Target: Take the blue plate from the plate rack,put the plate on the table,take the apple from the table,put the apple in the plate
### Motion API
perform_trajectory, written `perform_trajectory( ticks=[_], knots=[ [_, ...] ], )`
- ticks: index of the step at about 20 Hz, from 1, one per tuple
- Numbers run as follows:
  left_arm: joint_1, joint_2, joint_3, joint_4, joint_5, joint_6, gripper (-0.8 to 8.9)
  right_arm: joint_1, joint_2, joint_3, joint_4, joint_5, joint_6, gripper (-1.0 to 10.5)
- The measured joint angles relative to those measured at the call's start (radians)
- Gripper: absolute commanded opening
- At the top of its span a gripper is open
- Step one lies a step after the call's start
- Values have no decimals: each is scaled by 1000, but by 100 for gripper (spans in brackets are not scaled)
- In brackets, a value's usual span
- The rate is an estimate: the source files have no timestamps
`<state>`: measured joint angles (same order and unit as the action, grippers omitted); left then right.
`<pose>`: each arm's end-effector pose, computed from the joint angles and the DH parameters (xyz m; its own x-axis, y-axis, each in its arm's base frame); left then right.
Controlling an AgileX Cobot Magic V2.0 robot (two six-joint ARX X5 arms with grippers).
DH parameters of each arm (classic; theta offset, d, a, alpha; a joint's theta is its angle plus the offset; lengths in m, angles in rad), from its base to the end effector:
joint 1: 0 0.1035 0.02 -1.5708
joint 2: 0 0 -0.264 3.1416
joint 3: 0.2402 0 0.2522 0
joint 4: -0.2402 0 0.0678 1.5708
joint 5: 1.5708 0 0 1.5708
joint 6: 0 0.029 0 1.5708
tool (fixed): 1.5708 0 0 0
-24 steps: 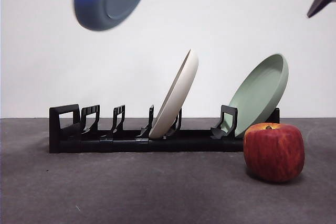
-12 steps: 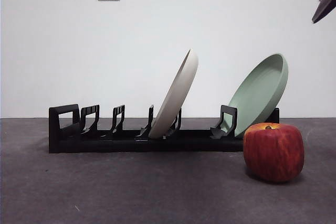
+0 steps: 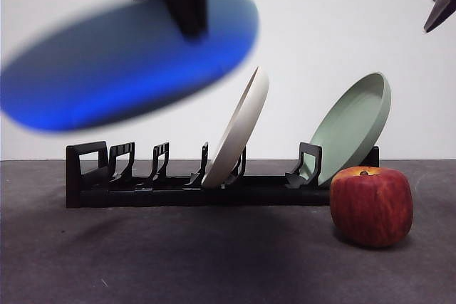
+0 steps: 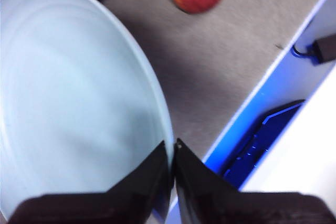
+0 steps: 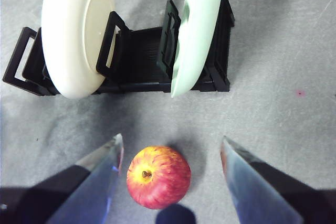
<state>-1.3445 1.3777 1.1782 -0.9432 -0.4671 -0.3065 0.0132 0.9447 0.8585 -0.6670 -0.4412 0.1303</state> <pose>0.0711 -0.2507 0.2876 0.5220 -0.2602 -0.8123 0.7280 0.6322 0.2653 0.1829 0.0148 0.2918 0.6540 0.4357 -0.6185 -0.2318 0.8936 0.3844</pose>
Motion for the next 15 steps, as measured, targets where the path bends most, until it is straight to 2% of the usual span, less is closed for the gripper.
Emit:
perform_trajectory(
  ticks=[4,6,9,13,14,15],
  knots=[
    [2,127,-48,127,14,81,-9,0,0,0,-3,0,0,316],
    [17,207,-48,176,54,150,-9,0,0,0,-6,0,0,316],
    [60,331,-48,235,63,244,-9,0,0,0,-6,0,0,316],
    [134,409,-48,253,91,297,2,0,0,0,-18,0,0,316],
    [145,406,-48,256,117,299,19,0,0,0,-19,0,0,316],
    [153,403,-47,257,140,300,122,0,0,0,-19,0,0,316]
  ],
)
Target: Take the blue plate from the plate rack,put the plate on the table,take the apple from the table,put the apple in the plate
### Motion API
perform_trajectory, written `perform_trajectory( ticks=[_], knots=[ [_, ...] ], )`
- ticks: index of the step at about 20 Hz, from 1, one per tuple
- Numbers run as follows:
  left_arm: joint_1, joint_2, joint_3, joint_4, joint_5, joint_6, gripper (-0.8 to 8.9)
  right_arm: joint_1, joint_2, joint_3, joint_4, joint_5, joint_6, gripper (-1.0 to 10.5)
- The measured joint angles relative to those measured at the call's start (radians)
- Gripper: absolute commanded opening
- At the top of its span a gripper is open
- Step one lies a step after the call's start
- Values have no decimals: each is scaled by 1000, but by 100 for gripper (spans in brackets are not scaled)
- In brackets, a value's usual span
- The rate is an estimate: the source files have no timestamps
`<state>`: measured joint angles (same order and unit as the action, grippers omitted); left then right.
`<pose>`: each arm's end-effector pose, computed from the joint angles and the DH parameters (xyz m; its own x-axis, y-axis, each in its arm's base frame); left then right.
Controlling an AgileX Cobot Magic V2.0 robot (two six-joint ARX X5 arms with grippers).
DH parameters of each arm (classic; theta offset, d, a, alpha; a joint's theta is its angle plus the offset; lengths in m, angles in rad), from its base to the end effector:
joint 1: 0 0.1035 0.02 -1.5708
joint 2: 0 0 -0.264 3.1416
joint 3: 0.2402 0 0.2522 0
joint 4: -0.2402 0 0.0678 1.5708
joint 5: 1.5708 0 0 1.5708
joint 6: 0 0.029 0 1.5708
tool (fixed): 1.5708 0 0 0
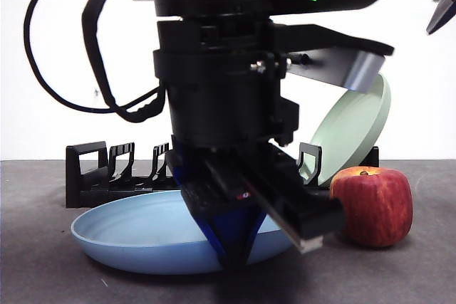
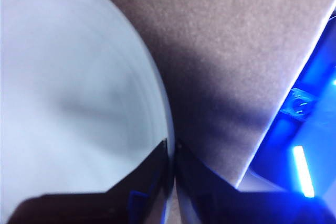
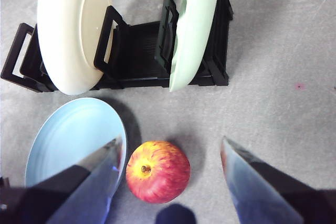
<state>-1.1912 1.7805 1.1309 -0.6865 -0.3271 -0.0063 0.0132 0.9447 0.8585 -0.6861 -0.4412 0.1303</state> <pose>0.1304 -0.3016 0.1687 0.3800 -0.0855 -0.9210 0.8496 0.4260 0.3110 0.1817 0.0148 0.2905 0.6420 0.4355 -0.6310 -0.2244 0.8937 0.3885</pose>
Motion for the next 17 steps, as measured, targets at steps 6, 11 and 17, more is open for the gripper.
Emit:
perform_trajectory(
  ticks=[6,11,17],
  knots=[
    [23,-3,4,-25,45,-1,441,6,0,0,-2,-3,0,321],
    [23,-136,134,-108,44,-5,441,93,0,0,-2,0,-23,552],
    [60,-406,402,-121,11,1,441,290,89,10,-2,154,-34,570]
  ],
)
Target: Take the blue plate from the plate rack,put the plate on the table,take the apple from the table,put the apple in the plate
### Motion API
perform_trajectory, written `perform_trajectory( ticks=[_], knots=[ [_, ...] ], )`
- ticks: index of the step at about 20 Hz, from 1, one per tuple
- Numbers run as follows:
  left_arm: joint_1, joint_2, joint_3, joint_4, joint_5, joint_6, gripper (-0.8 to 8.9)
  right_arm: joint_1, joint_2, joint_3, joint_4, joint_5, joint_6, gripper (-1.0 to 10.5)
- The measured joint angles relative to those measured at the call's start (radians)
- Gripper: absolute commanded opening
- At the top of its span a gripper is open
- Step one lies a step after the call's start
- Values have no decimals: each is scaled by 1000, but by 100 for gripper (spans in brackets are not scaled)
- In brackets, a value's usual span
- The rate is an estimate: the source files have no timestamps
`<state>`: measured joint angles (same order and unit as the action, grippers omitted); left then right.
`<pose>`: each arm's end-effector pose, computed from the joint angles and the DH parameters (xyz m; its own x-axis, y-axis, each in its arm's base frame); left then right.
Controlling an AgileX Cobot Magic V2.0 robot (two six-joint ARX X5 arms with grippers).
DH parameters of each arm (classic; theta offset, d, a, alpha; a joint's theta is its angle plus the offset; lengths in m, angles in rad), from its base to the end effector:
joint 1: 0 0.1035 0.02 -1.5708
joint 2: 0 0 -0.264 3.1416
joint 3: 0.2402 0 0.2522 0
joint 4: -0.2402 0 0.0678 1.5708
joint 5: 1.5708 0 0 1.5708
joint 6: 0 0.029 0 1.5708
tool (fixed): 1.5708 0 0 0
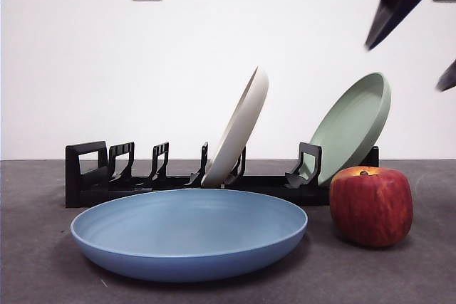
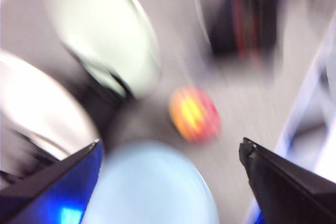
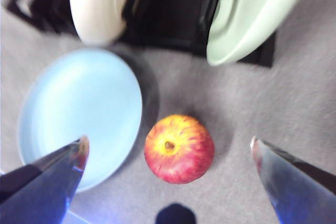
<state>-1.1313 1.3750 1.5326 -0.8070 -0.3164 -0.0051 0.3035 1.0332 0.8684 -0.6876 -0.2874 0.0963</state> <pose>0.1261 -0.2469 0.4025 0.6036 -0.5526 -0.5747 0.7533 0.6314 0.1841 0.1877 0.0674 0.2773 0.5176 0.4591 -0.7220 -0.3934 0.8771 0.2757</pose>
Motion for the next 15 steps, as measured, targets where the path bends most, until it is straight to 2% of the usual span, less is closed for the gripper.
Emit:
perform_trajectory(
  ticks=[4,8,15],
  knots=[
    [79,-110,175,-89,-139,26,440,157,123,55,-16,183,-3,570],
    [158,-211,237,-136,-296,50,440,248,264,109,-17,292,-4,568],
    [233,-340,237,-256,-412,66,440,260,476,113,3,314,-5,566]
  ],
)
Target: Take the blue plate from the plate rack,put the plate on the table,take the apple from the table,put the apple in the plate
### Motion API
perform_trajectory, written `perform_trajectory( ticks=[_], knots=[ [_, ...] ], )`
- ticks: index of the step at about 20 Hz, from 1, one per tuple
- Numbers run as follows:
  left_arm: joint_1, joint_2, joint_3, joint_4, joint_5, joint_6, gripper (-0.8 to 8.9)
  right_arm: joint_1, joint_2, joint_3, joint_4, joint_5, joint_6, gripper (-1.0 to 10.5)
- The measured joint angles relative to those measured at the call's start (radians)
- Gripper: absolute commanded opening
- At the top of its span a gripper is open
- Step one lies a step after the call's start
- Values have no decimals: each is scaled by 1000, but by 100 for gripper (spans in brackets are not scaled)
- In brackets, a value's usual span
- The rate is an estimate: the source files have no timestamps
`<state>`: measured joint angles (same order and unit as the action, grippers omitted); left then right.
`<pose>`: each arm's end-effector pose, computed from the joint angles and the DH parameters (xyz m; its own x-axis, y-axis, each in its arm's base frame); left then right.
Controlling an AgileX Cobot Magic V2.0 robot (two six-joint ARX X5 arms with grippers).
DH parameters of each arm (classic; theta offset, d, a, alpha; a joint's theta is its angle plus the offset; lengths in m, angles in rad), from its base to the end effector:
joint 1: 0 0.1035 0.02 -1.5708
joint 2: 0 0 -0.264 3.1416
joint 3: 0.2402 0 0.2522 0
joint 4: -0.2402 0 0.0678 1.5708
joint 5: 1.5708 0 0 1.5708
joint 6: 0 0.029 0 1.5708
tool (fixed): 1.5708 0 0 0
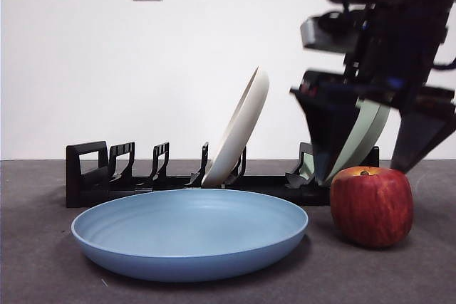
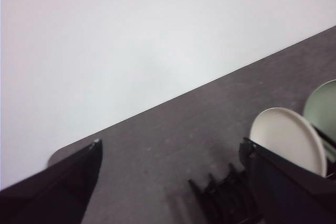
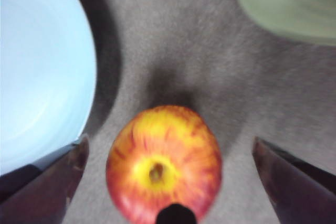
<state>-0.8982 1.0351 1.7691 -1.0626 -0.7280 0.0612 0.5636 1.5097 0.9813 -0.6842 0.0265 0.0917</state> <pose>0.0846 -0.0753 0.5103 0.9607 -0.1381 -0.2409 0.2035 0.9405 0.2722 0.2368 0.1487 0.2047 0.3104 0.1648 -0.9362 -0.4515 0.8923 0.0074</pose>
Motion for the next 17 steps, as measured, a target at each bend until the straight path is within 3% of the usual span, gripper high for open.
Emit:
perform_trajectory(
  ticks=[5,6,9,10,13,17],
  knots=[
    [0,-9,0,-144,-24,-4,439,0,113,0,4,0,0,541],
    [0,-6,0,-183,-24,-14,439,0,126,0,3,0,1,449],
    [0,7,-2,-272,-24,-64,436,0,129,0,4,-1,6,27],
    [0,8,-2,-272,-24,-82,436,0,129,0,3,0,6,-17],
    [0,2,-22,-272,-25,-127,436,0,129,1,2,0,6,-12],
    [1,-21,-212,-203,-42,-157,435,0,89,1,-11,-3,20,-12]
  ],
)
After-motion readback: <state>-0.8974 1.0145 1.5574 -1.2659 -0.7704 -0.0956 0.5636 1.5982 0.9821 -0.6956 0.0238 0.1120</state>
